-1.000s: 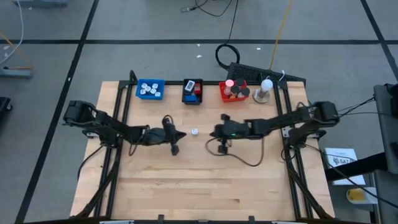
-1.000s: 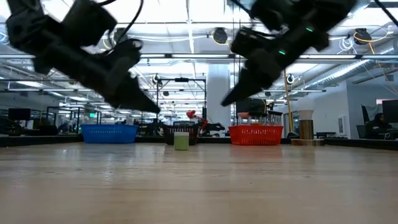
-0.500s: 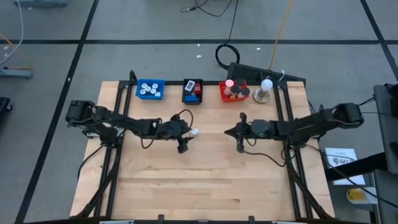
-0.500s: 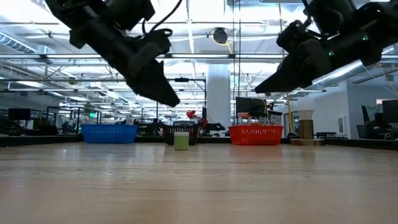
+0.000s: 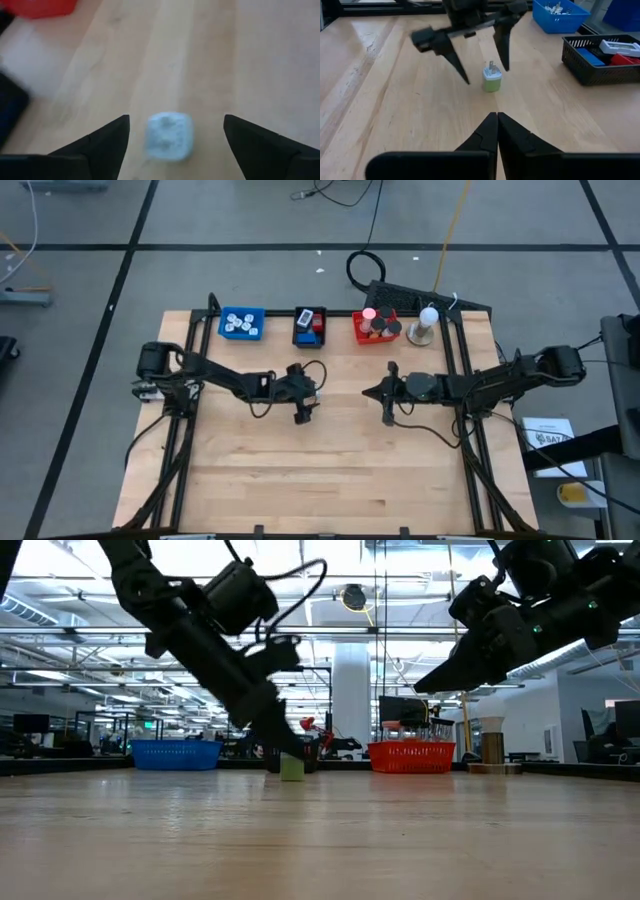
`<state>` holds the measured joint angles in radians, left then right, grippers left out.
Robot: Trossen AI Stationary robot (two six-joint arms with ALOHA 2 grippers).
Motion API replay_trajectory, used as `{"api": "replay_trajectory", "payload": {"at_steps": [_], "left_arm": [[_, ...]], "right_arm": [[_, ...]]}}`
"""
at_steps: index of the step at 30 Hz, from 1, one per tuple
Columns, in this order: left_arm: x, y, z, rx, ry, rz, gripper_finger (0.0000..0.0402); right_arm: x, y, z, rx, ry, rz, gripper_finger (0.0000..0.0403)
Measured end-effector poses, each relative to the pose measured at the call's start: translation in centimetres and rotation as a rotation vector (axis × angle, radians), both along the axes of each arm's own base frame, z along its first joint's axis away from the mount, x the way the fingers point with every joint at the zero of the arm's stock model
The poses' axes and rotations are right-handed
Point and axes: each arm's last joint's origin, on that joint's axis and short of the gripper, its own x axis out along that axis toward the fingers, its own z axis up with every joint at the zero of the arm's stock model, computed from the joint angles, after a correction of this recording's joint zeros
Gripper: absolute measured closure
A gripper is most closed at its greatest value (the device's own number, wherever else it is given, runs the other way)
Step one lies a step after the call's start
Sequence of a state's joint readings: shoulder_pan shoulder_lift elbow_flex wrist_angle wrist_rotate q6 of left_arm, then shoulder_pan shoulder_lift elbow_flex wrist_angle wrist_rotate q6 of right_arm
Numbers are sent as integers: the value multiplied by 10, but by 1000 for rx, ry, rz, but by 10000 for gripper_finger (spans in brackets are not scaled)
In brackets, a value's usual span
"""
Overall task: Pick & Place Office items
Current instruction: Put the green charger adapter into the blue bin
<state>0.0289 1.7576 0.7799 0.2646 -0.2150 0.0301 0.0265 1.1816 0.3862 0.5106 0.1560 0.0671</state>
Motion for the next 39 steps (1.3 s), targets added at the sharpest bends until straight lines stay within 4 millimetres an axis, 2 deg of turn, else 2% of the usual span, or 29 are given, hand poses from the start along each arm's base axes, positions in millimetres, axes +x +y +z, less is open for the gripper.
{"api": "replay_trajectory", "payload": {"at_steps": [5,14,17,20,24,30,32,34,36,39], "left_arm": [[0,7,-8,0,25,40,114],[1,7,-7,-20,9,6,255],[1,7,-6,1,12,-3,280],[-3,10,1,52,20,59,297],[-16,28,36,56,-42,159,319],[-57,59,93,18,-134,339,390],[-70,68,105,8,-154,381,396],[-78,70,110,-37,-153,347,384],[-81,67,108,-101,-122,294,364],[-82,64,96,-152,-35,344,325]], "right_arm": [[0,0,0,0,-4,0,402],[0,0,1,0,-8,0,402],[0,0,1,0,-8,0,402],[0,0,1,0,-8,2,402],[0,0,1,0,-8,3,402],[-2,0,-3,0,4,3,402],[-2,0,-3,0,5,2,402],[-2,0,-3,0,5,2,402],[-2,0,-3,-2,3,3,402],[-2,0,-3,-1,-3,2,402]]}}
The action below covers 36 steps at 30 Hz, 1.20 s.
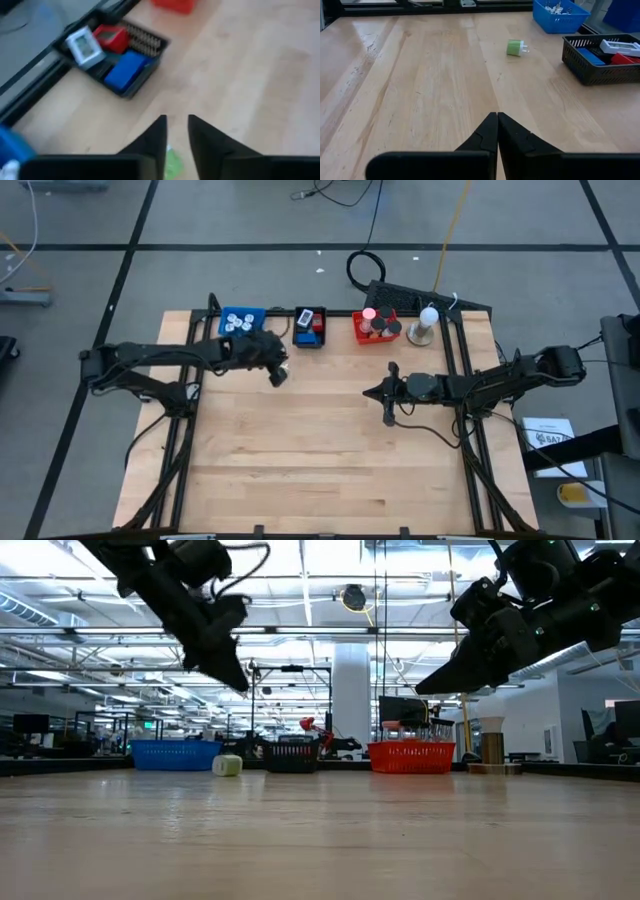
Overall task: Pick & Place Office items
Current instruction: Put the green charger adapter into the blue bin
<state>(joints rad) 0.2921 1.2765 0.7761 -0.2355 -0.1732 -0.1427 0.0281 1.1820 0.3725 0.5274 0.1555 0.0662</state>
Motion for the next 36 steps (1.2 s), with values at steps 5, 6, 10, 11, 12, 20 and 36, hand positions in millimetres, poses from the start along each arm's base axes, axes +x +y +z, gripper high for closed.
{"api": "replay_trajectory", "payload": {"at_steps": [5,6,10,11,12,20,36], "left_arm": [[13,-5,-29,-80,86,101,245],[16,-6,-34,-98,92,114,227],[24,-3,-58,-143,163,165,162],[26,-1,-61,-147,173,176,149],[28,0,-63,-147,180,184,137],[47,12,-74,-150,335,261,107],[56,17,-90,-137,487,226,262]], "right_arm": [[0,0,0,3,-5,0,403],[0,0,0,3,-6,0,403],[0,0,0,3,-7,1,403],[0,0,0,3,-8,1,403],[0,0,0,3,-7,1,403],[0,0,0,4,-7,1,403],[0,0,0,5,-3,1,403]]}}
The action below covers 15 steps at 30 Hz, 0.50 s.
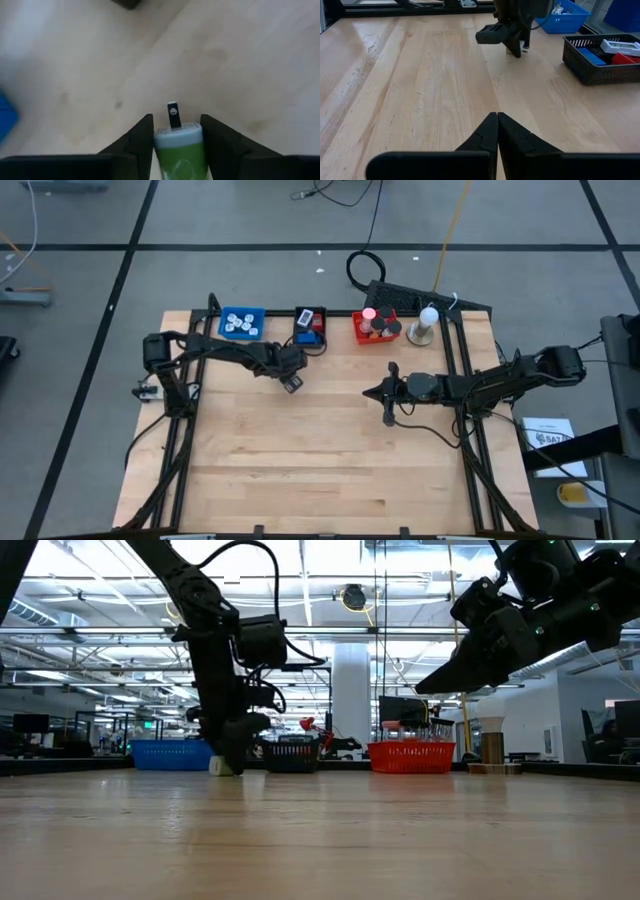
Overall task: Pick & Place Office items
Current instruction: Put the green charger adapter into the blue bin
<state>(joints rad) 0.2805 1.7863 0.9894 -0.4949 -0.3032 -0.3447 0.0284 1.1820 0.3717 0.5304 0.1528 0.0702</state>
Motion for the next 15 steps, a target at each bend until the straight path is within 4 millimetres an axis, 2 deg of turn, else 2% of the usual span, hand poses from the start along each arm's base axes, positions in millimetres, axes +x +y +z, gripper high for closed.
{"api": "replay_trajectory", "payload": {"at_steps": [5,9,15], "left_arm": [[-5,-5,6,145,41,-8,262],[-14,-8,24,230,-130,8,262],[-53,-3,35,390,-476,60,262]], "right_arm": [[0,0,-1,0,6,0,403],[0,0,-1,0,8,0,403],[0,0,-1,-2,11,1,403]]}}
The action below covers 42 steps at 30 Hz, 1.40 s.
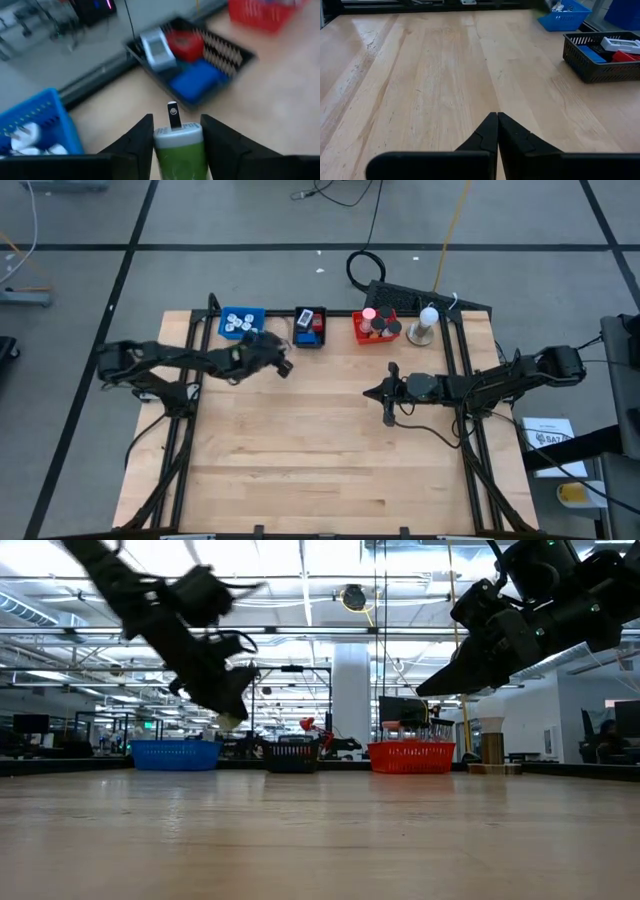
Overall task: Pick & Place Office items
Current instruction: Put the green charger adapter into the blue bin
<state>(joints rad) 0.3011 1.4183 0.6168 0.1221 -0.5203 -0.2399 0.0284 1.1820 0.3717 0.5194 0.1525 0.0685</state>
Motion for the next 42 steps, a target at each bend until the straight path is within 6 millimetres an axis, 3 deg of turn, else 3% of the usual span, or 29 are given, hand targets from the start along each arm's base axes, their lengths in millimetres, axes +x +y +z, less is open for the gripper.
{"api": "replay_trajectory", "payload": {"at_steps": [4,8,20,33,42], "left_arm": [[-30,12,-9,93,-193,45,262],[-52,26,-18,123,-278,82,262],[-79,66,-15,159,-304,224,262],[-91,99,-31,240,-299,285,262],[-73,124,-47,184,-217,234,262]], "right_arm": [[0,0,1,-1,-10,-1,403],[1,0,3,-3,-34,0,403],[1,0,3,-5,-36,2,403],[1,0,3,-8,-37,3,403],[1,0,3,-8,-37,3,403]]}}
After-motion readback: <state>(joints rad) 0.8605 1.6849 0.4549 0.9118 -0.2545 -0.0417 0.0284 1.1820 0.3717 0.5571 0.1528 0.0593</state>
